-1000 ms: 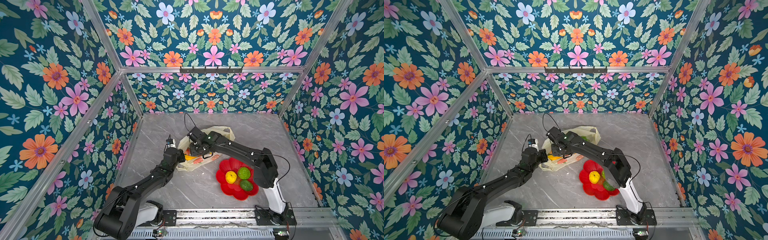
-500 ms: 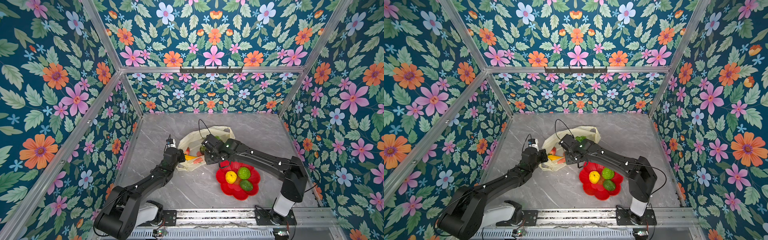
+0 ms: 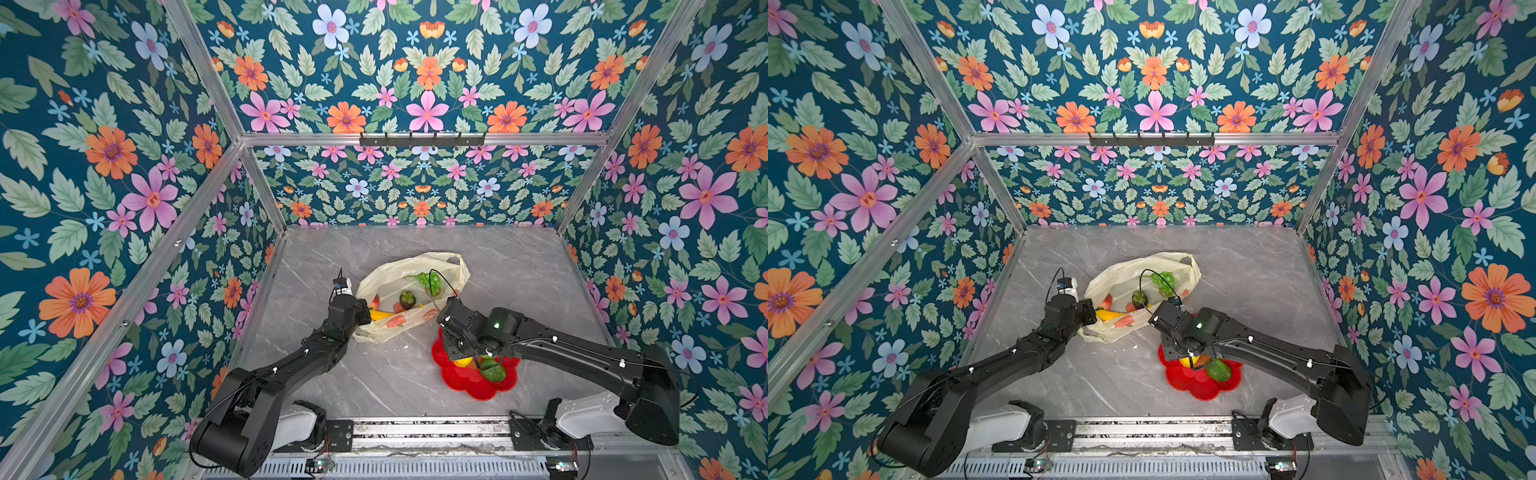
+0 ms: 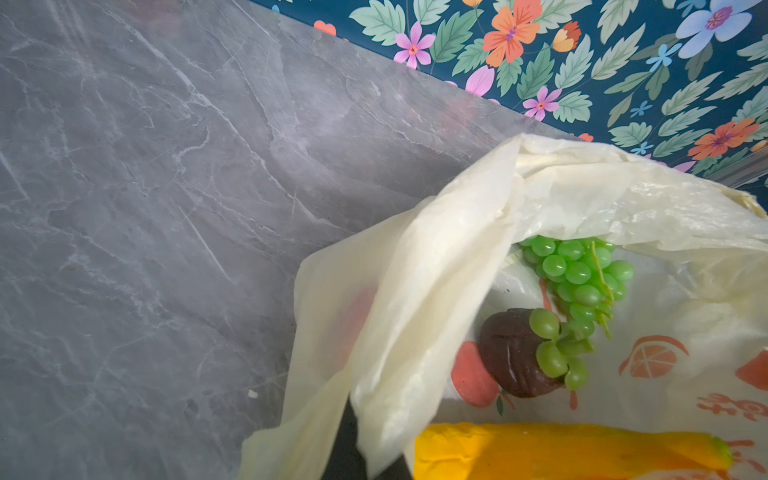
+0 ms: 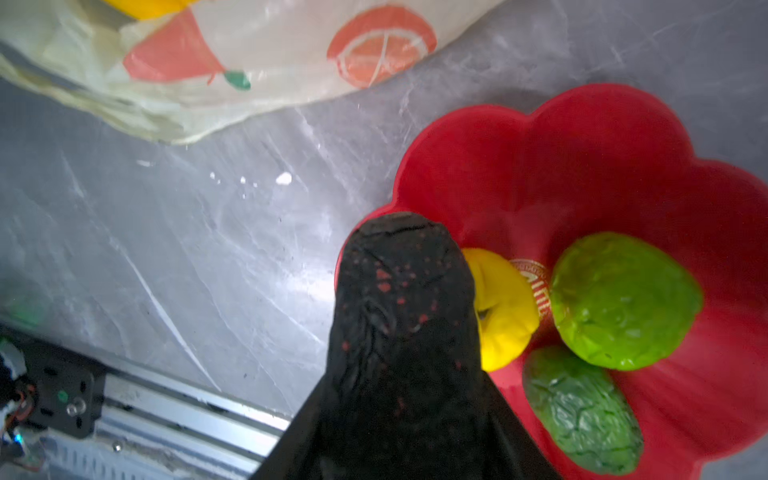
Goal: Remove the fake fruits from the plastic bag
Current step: 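Lift the dark fruit out and carry it over the red bowl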
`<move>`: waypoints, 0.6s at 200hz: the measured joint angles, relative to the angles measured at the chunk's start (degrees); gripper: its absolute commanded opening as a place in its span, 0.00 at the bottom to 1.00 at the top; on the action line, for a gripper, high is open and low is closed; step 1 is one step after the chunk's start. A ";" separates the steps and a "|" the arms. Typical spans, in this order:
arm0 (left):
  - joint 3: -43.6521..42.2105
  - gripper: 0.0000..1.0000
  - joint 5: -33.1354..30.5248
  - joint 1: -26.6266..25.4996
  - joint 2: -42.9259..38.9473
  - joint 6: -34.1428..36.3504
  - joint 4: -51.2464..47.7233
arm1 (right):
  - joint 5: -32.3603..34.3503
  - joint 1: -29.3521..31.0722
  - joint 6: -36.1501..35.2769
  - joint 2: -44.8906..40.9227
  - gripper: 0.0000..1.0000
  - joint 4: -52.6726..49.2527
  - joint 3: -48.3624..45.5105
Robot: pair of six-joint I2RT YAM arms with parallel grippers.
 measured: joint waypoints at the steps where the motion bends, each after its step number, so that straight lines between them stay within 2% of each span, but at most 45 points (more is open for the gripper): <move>1: 0.00 0.00 0.00 0.00 0.00 0.00 0.00 | -0.04 0.13 -0.13 -0.22 0.35 0.07 -0.28; 55: 0.00 0.00 0.11 0.00 0.09 0.00 0.00 | 0.02 3.04 -5.99 -3.65 0.36 1.40 -5.79; 120: 0.00 0.00 0.09 0.00 0.26 0.02 0.00 | -0.98 3.80 -6.95 0.68 0.35 5.05 -6.47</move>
